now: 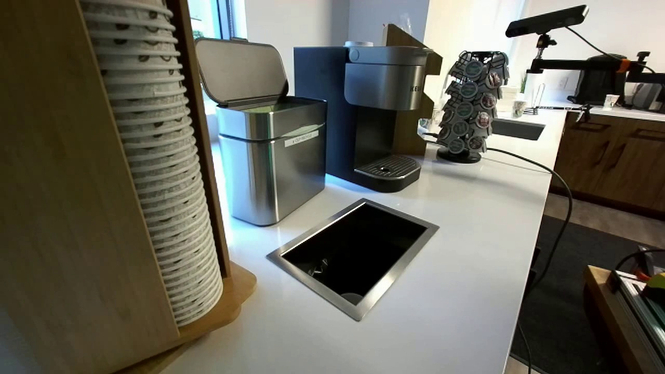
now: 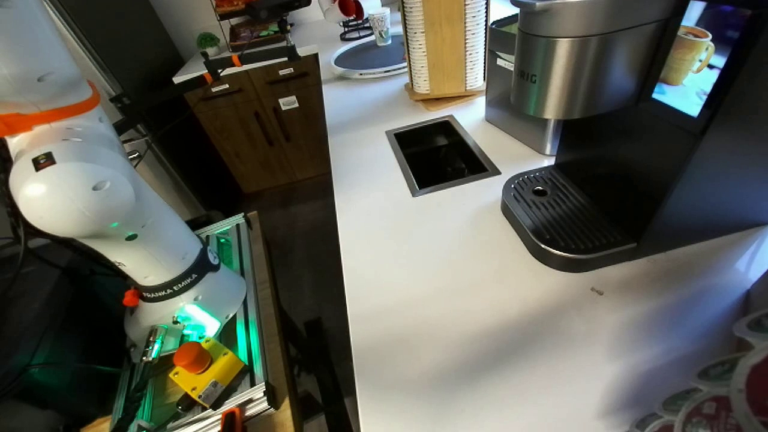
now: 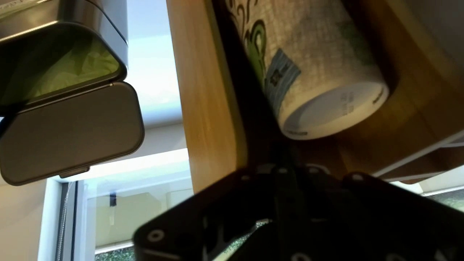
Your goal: Rotate the coffee cup holder.
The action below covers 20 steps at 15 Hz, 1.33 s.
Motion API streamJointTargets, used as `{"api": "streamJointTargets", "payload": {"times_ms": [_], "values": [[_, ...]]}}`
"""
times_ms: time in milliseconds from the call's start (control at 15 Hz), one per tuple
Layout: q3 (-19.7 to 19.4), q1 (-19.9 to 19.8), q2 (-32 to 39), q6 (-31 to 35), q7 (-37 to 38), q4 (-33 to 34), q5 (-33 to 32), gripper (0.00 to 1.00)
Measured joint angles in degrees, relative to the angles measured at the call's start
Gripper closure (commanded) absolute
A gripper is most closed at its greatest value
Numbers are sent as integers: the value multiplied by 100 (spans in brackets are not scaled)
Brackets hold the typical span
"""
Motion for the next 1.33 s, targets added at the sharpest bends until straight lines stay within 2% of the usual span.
{"api": "streamJointTargets", "payload": {"times_ms": [600,1333], "values": [[-101,0,253,433,229,77,-534,100],[-53,73,229,993,244,178,-658,100]]}}
